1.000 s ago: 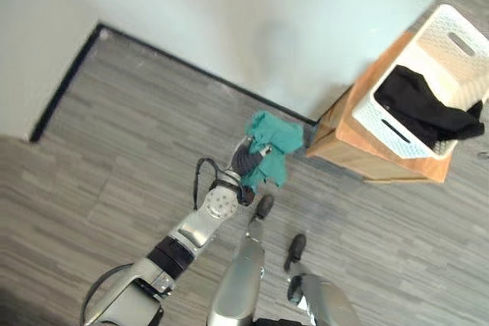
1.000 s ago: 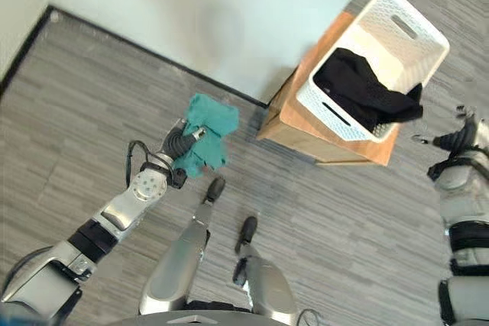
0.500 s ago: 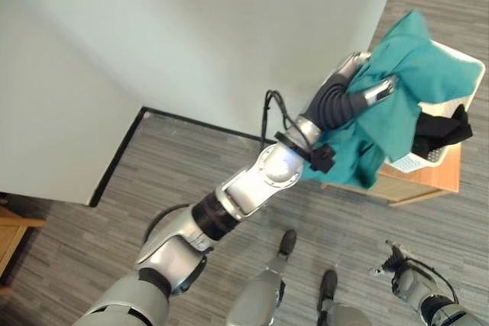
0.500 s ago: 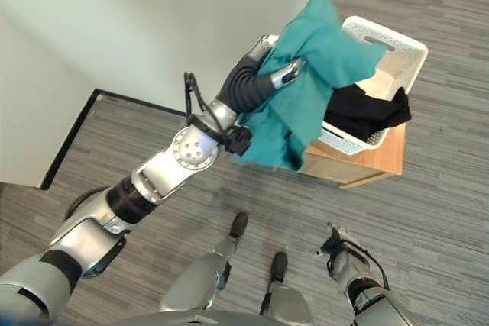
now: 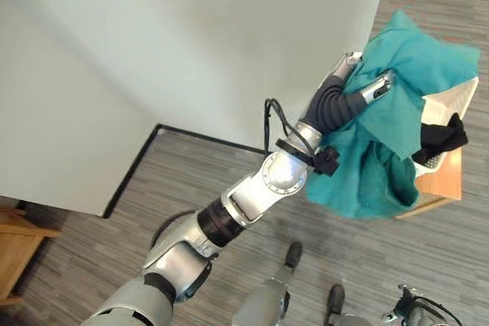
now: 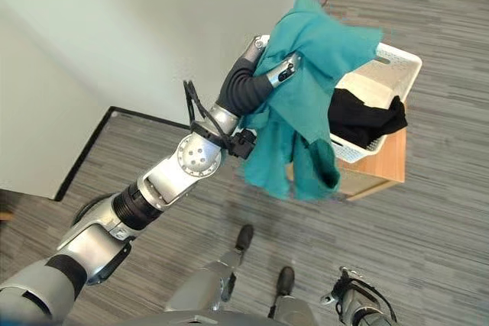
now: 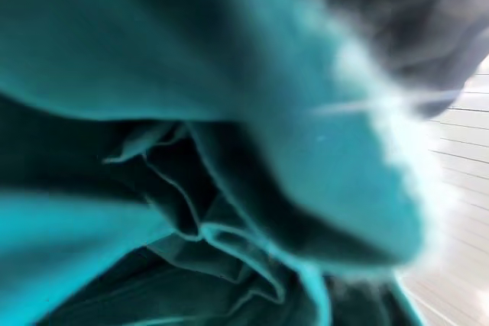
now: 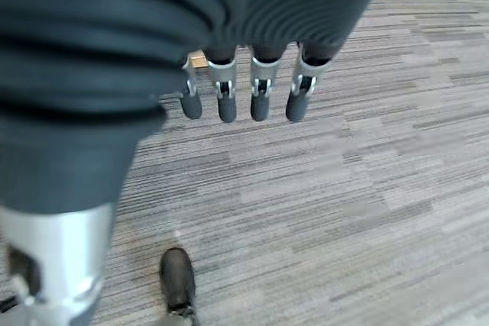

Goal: Pick up bed clothes into laundry basket.

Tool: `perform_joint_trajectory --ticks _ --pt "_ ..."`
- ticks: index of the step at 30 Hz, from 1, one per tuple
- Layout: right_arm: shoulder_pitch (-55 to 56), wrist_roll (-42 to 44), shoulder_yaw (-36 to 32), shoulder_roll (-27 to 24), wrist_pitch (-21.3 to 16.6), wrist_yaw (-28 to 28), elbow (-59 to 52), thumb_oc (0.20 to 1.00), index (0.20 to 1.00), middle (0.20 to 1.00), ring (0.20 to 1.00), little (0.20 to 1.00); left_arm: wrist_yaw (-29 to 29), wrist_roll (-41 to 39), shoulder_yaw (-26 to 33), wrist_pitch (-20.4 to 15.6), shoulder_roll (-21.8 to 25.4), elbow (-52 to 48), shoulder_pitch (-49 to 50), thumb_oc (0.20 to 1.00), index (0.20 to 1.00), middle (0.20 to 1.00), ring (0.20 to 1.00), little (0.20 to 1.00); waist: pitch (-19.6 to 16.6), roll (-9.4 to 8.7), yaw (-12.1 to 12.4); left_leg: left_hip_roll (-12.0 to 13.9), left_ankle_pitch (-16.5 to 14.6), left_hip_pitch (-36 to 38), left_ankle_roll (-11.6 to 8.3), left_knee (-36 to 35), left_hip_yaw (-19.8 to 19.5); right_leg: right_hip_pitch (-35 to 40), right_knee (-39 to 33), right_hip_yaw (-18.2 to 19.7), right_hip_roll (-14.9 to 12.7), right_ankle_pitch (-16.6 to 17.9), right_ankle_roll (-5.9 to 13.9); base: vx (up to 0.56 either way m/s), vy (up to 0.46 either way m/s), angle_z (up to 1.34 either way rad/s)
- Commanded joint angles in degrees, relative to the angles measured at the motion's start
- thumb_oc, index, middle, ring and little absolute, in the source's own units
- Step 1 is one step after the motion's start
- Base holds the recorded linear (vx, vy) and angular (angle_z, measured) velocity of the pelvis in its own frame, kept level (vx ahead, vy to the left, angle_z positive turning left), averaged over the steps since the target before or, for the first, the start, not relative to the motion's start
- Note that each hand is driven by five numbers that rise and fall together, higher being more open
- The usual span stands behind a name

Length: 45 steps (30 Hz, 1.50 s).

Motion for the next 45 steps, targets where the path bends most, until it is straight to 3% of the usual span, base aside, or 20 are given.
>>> perform_joint_trajectory --ticks 1,12,22,25,28,29,30,31,32,33,34,35,36,37,38,39,42,45 --pt "0.1 -0.8 0.1 -1.7 -0.4 -0.8 -2.9 1.0 1.0 1.0 1.0 1.0 2.2 1.0 4.3 -3.8 -6.0 3.0 -7.6 0.2 0.2 0.2 0.2 0.2 1.9 -0.28 1.8 1.1 -7.8 4.2 -0.23 0.2 1.3 -4.7 0.7 1.2 -3.8 0.6 1.98 -0.02 0.015 -0.07" --pt "0.5 0.6 1.3 -2.1 -1.2 0.4 -1.9 1.0 1.0 1.0 1.0 1.0 -0.9 -6.1 2.7 -4.9 -9.9 6.6 -4.0 0.2 0.2 0.2 0.2 0.2 3.0 -0.44 1.2 1.1 -8.2 4.4 0.08 0.2 2.2 -5.1 0.7 2.3 -4.0 1.3 2.13 -0.02 0.012 -0.05" --pt "-1.2 3.4 0.4 -0.5 -1.4 0.4 -3.4 1.0 1.0 1.0 1.0 1.0 -1.5 -8.0 3.1 -3.9 -8.5 7.7 -0.9 0.2 0.2 0.2 0.2 0.2 3.0 -1.55 1.1 2.7 -9.8 7.7 0.71 0.2 4.7 -3.1 0.7 5.1 -3.8 1.3 1.92 0.0 0.007 -0.18" --pt "-2.2 6.5 0.3 1.6 -2.6 -0.2 -5.8 1.0 1.0 1.0 1.0 1.0 -0.3 -5.7 3.8 -2.2 -6.6 9.7 -0.2 0.2 0.2 0.2 0.2 0.2 3.9 -4.15 0.1 4.3 -12.0 8.6 0.85 3.3 6.0 -1.7 0.8 7.8 -1.9 1.3 0.28 0.03 -0.115 -0.33" --pt "-5.7 8.7 2.0 4.0 -4.0 -0.8 -9.3 1.0 1.0 1.0 1.0 1.0 1.0 -4.0 4.6 -1.2 -4.6 13.2 -0.4 0.2 0.2 0.2 0.2 0.2 5.4 -7.03 -0.5 6.3 -14.9 6.8 0.3 11.2 8.0 -2.4 0.9 11.7 0.8 2.4 -0.9 -0.05 -0.2 -0.62" --pt "-7.8 10.1 2.6 4.2 -4.4 -1.5 -10.4 1.0 1.0 1.0 1.0 1.0 1.6 -5.4 5.0 -1.5 -4.2 13.9 -0.9 0.2 0.2 0.2 0.2 0.2 6.6 -7.83 0.1 5.7 -16.7 4.2 0.4 17.1 6.9 -2.9 0.8 13.8 1.6 3.4 -0.99 -0.13 -0.158 -1.15" --pt "-8.6 10.6 3.2 4.3 -4.7 -2.1 -12.1 1.0 1.0 1.0 1.0 1.0 1.9 -6.0 5.7 -1.6 -4.3 13.9 -0.7 0.2 0.2 0.2 0.2 0.2 7.4 -7.97 0.7 3.6 -17.9 2.5 1.02 20.6 3.1 -3.7 0.7 15.6 2.5 4.0 -0.52 -0.17 -0.042 -1.45" --pt "-9.0 10.7 4.0 4.9 -5.0 -2.2 -13.7 1.0 1.0 1.0 1.0 1.0 2.1 -5.3 6.2 -1.4 -3.0 13.1 0.7 0.2 0.2 0.2 0.2 0.2 7.4 -7.85 2.3 -0.4 -18.3 1.8 1.86 23.1 -2.9 -4.5 0.7 17.8 3.7 4.8 -0.2 -0.15 0.071 -1.12" --pt "-9.3 10.4 4.6 5.3 -5.1 -1.1 -15.3 1.0 1.0 1.0 1.0 1.0 1.6 -4.6 7.3 -1.4 -1.4 12.2 2.5 0.2 0.2 0.2 0.2 0.2 6.8 -7.62 4.1 -6.2 -19.8 1.9 3.26 23.8 -8.3 -5.4 0.7 20.2 4.5 5.6 0.55 -0.09 0.179 -1.29" --pt "-7.6 9.0 4.5 5.1 -5.7 0.6 -17.8 1.0 1.0 1.0 1.0 1.0 1.2 -3.3 8.9 -2.1 1.3 10.3 4.7 0.2 0.2 0.2 0.2 0.2 6.0 -6.99 5.4 -9.8 -19.3 2.1 3.87 22.0 -10.2 -6.1 0.9 22.6 5.1 6.9 1.42 -0.03 0.202 -1.72" --pt "-6.4 8.2 4.5 4.5 -6.8 1.0 -18.7 1.0 1.0 1.0 1.0 1.0 1.7 -2.0 9.4 -2.5 3.0 9.4 4.2 0.2 0.2 0.2 0.2 0.2 5.7 -6.4 6.0 -9.3 -18.8 3.2 4.33 19.2 -9.6 -6.3 1.3 23.4 5.9 7.0 1.45 -0.03 0.15 -2.3" --pt "-5.4 8.7 4.5 5.1 -7.2 0.2 -18.9 1.0 1.0 1.0 1.0 1.0 2.9 -1.3 10.1 -2.5 4.1 8.4 3.3 0.2 0.2 0.2 0.2 0.2 6.1 -7.05 6.0 -7.8 -17.9 2.9 4.39 18.7 -8.2 -6.9 2.2 23.8 6.6 6.8 1.3 -0.07 0.086 -1.61" --pt "-6.8 9.2 4.8 5.5 -6.6 -0.2 -19.2 1.0 1.0 1.0 1.0 1.0 4.5 -0.9 12.0 -2.0 5.5 7.2 3.3 0.2 0.2 0.2 0.2 0.2 6.0 -8.21 7.1 -8.7 -17.0 2.7 5.12 17.8 -8.3 -10.2 5.0 23.5 6.7 6.4 1.69 -0.08 0.04 -0.99" --pt "-6.8 9.2 4.8 5.6 -6.6 -0.2 -19.2 1.0 1.0 1.0 1.0 1.0 4.5 -0.9 12.0 -1.9 5.5 7.2 3.3 0.2 0.2 0.2 0.2 0.2 5.9 -8.28 7.1 -8.7 -16.9 2.6 5.12 17.8 -8.3 -10.4 5.1 23.5 6.7 6.4 1.7 -0.13 -0.01 -0.52" --pt "-6.0 9.0 3.9 4.7 -6.5 0.4 -19.2 1.0 1.0 1.0 1.0 1.0 5.9 -0.9 12.7 -1.8 5.7 7.8 -0.2 0.2 0.2 0.2 0.2 0.2 6.4 -9.25 6.7 -6.9 -15.0 2.4 4.72 15.6 -7.9 -12.9 9.8 20.6 6.8 4.6 2.29 -0.12 -0.034 -0.4" --pt "-5.2 8.6 4.3 4.8 -6.3 0.4 -19.6 1.0 1.0 1.0 1.0 1.0 7.3 0.6 13.8 -0.7 5.1 9.6 -1.8 0.2 0.2 0.2 0.2 0.2 6.0 -9.44 6.3 -7.5 -12.6 3.5 5.2 12.0 -10.0 -15.6 13.0 19.8 7.3 3.7 2.54 -0.15 -0.01 -0.11" --pt "-3.5 7.0 4.5 4.2 -5.8 2.2 -20.2 1.0 1.0 1.0 1.0 1.0 7.8 -0.5 15.1 -0.8 3.6 13.5 -4.7 0.2 0.2 0.2 0.2 0.2 6.1 -8.68 4.1 -6.2 -9.4 7.1 5.43 4.1 -11.6 -18.6 17.6 17.7 6.3 2.5 4.17 -0.11 0.05 0.37" --pt "-2.8 5.3 5.0 4.1 -5.6 3.3 -18.7 1.0 1.0 1.0 1.0 1.0 7.2 0.3 15.1 0.0 2.8 16.7 -5.5 0.2 0.2 0.2 0.2 0.2 6.1 -7.52 3.5 -4.8 -8.2 8.2 5.03 1.1 -11.7 -18.4 20.5 17.2 4.3 1.6 3.61 -0.08 0.019 0.32"
